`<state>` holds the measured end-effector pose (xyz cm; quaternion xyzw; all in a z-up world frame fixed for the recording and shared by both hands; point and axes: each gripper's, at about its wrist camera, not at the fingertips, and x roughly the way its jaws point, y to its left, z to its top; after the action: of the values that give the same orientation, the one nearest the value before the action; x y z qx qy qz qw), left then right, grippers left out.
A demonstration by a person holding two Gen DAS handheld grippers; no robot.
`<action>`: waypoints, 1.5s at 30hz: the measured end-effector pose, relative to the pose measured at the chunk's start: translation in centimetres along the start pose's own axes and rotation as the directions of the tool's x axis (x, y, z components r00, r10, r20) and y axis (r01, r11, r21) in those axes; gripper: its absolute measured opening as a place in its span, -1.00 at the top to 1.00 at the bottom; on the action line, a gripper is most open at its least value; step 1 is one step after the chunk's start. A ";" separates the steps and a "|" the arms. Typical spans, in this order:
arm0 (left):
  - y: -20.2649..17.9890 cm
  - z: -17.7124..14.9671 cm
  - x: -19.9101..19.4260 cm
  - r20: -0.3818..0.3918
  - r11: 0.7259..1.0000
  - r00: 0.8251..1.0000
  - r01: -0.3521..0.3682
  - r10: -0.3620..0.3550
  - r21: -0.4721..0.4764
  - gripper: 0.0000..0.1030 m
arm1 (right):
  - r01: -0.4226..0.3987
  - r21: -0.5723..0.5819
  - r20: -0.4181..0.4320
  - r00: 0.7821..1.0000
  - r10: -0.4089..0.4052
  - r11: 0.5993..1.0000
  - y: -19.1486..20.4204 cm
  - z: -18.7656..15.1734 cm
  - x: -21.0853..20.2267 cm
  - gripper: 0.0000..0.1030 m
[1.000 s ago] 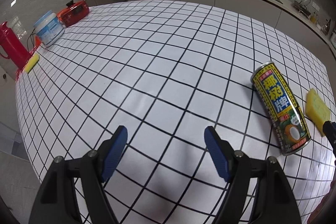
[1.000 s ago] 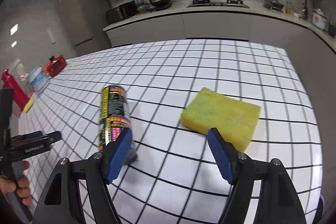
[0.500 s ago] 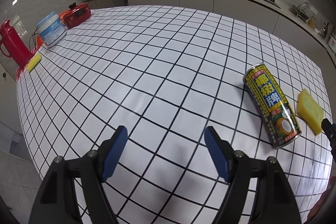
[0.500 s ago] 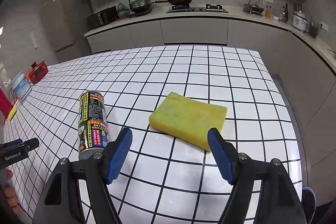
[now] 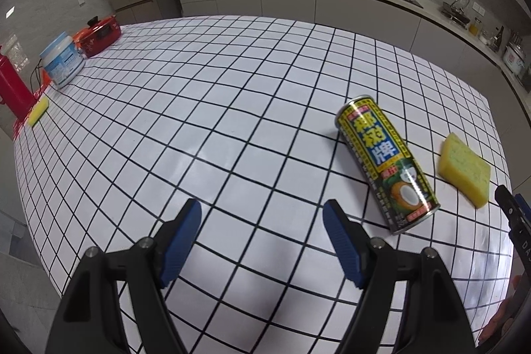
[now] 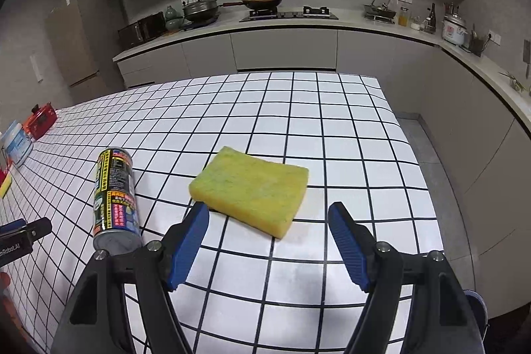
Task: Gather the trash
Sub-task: 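Approach the yellow sponge with the right tool while the left approaches the coconut can, then grasp the yellow sponge with the right tool while the left grasps the coconut can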
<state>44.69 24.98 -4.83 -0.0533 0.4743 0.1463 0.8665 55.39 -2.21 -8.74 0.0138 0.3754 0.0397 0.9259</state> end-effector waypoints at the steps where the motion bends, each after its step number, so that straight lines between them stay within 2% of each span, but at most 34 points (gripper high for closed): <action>1: -0.2 0.0 0.0 0.000 1.000 1.000 0.007 -0.007 0.001 -0.49 | -0.010 0.008 -0.008 1.000 0.010 1.000 -0.3 0.0 0.1 -0.48; 9: -2.9 0.9 0.4 -0.037 0.993 0.993 0.112 -0.113 -0.021 -0.49 | -0.021 0.007 -0.013 1.000 0.022 1.000 -1.0 0.2 0.5 -0.47; 18: -6.7 1.9 1.4 -0.065 0.985 0.983 0.174 -0.174 -0.005 -0.50 | -0.019 0.005 -0.015 1.000 0.020 1.000 -2.6 0.7 1.3 -0.48; 24: -7.7 2.5 3.6 -0.116 0.982 0.975 0.190 -0.191 -0.022 -0.52 | -0.051 -0.073 -0.026 0.998 0.050 0.996 -2.1 1.5 2.5 -0.59; 26: -7.5 2.4 4.2 -0.129 0.975 0.966 0.222 -0.224 -0.027 -0.52 | -0.058 -0.120 -0.024 0.998 0.056 0.991 -1.7 2.0 3.2 -0.62; 28: -7.4 2.4 4.5 -0.136 0.970 0.961 0.240 -0.242 -0.030 -0.44 | -0.073 -0.162 -0.032 0.997 0.069 0.984 -1.1 2.4 4.1 -0.64; 30: -7.2 2.2 4.8 -0.152 0.969 0.957 0.244 -0.245 -0.029 -0.22 | -0.086 -0.197 -0.041 0.996 0.080 0.977 -0.6 2.7 5.0 -0.65; 32: -6.8 2.0 5.3 -0.176 0.968 0.952 0.248 -0.249 -0.028 -0.13 | -0.103 -0.218 -0.049 0.994 0.094 0.971 -0.3 3.0 5.7 -0.66; 36: -5.4 1.2 5.3 -0.200 0.969 0.949 0.245 -0.243 -0.016 -0.07 | -0.132 -0.260 -0.087 0.990 0.113 0.956 0.1 3.3 7.4 -0.69; 41: -4.1 0.8 5.0 -0.211 0.972 0.950 0.234 -0.230 -0.008 -0.06 | -0.187 -0.287 -0.139 0.979 0.152 0.940 0.3 3.1 9.0 -0.71; 43: -4.0 0.7 5.1 -0.215 0.971 0.948 0.237 -0.234 -0.013 -0.06 | -0.244 -0.282 -0.182 0.963 0.198 0.928 0.2 3.0 9.2 -0.71; 45: -4.2 0.7 5.0 -0.213 0.972 0.949 0.235 -0.231 -0.007 -0.06 | -0.308 -0.290 -0.250 0.938 0.239 0.906 0.4 2.3 9.4 -0.71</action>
<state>49.07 22.18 -8.82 -0.1160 0.5558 0.0323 0.8225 63.68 -0.97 -13.63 -0.0902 0.4532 0.2323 0.8559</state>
